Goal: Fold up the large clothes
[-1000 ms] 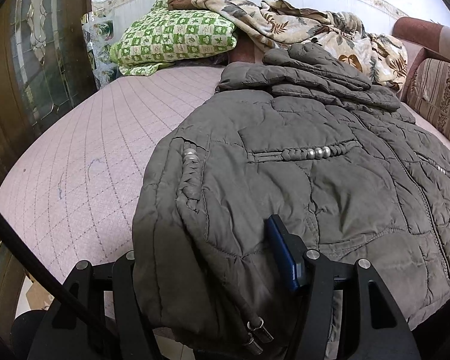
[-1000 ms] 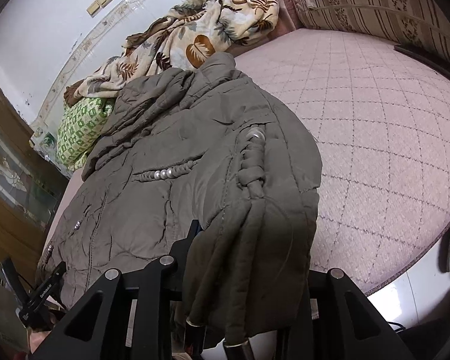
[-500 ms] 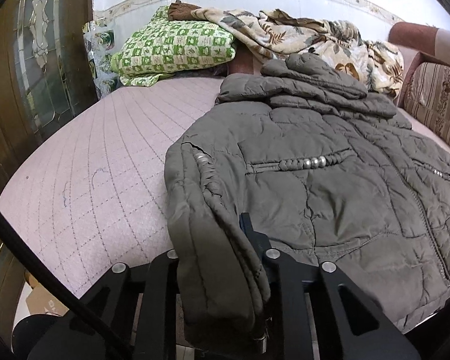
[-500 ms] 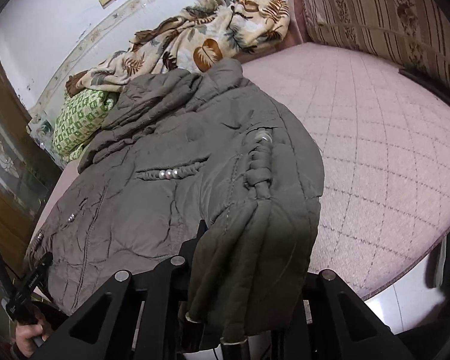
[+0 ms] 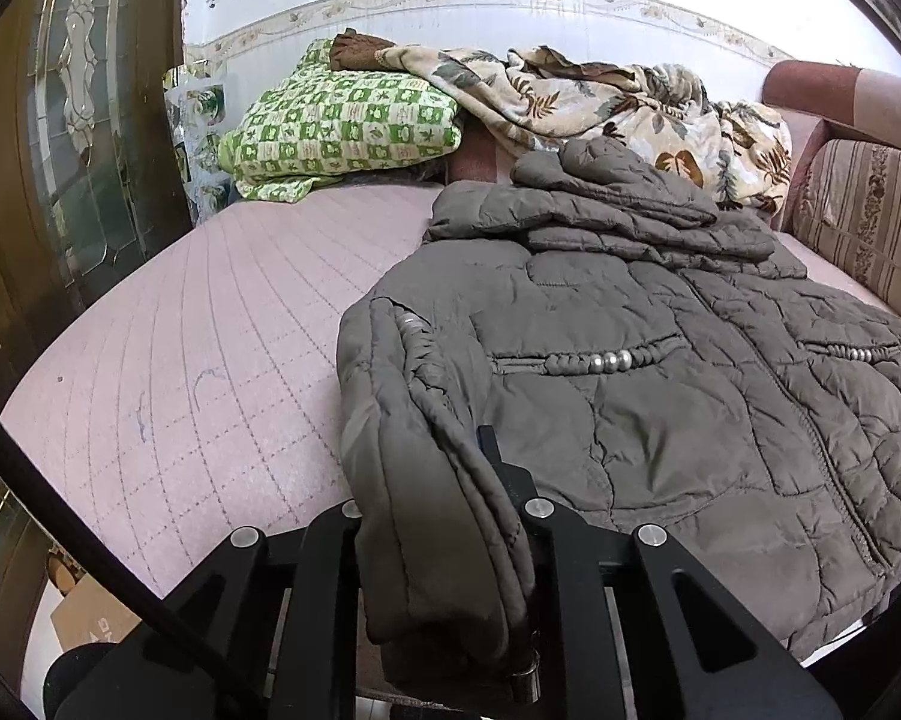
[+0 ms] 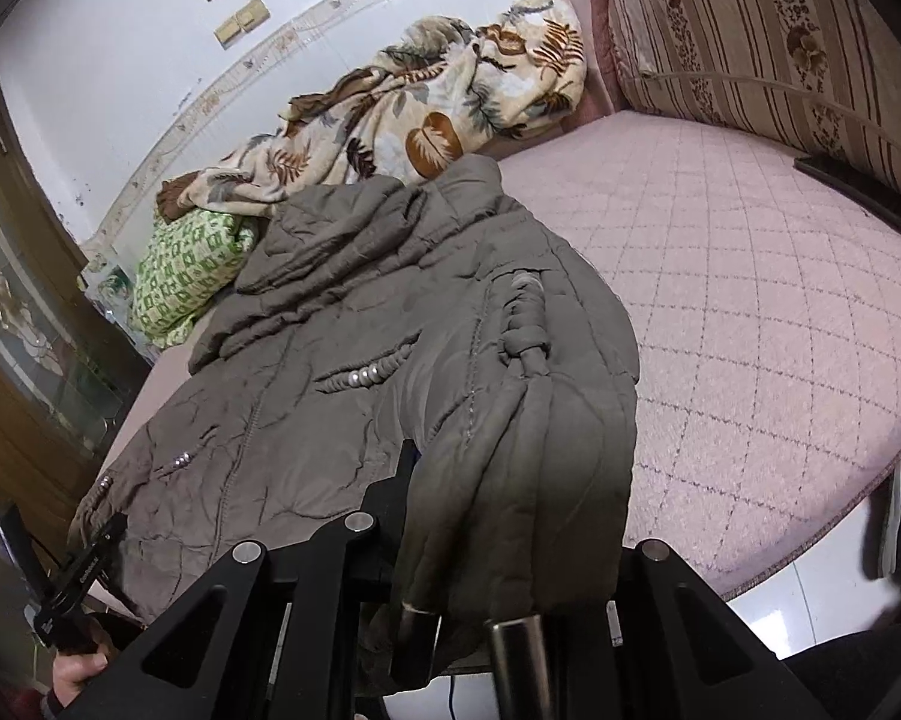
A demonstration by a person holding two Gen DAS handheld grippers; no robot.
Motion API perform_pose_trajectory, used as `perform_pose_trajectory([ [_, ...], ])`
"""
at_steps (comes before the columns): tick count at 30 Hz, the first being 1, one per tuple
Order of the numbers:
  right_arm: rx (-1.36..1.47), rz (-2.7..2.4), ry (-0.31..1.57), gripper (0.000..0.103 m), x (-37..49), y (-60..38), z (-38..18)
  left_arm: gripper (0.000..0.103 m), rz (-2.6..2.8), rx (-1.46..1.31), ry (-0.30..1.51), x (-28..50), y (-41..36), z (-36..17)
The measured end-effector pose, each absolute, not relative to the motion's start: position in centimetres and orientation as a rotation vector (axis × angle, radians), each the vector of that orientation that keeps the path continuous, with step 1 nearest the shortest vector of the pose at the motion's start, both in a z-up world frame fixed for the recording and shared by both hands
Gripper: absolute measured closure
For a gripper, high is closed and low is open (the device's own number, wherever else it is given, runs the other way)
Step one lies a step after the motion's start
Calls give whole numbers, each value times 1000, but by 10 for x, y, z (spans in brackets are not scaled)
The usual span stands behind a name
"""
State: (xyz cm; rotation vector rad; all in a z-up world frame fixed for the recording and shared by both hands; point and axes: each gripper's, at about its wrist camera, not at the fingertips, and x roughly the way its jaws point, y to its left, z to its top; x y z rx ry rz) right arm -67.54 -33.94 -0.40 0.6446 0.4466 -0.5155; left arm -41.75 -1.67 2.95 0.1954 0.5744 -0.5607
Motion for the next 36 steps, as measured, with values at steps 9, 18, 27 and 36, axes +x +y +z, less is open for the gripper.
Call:
perform_pose_trajectory([
  [9,600,-484,401,85,-671,-342,18,87,-585,199,500,-418,-22,53],
  [18,547,-442,331,85,-658,-348,62,87,-605,154,409,-404,-35,99],
  [27,554,-434,267,85,-647,-360,91,86,-615,136,374,-390,-53,128],
  [36,572,-431,234,86,-638,-382,114,86,-618,130,341,-368,-79,155],
])
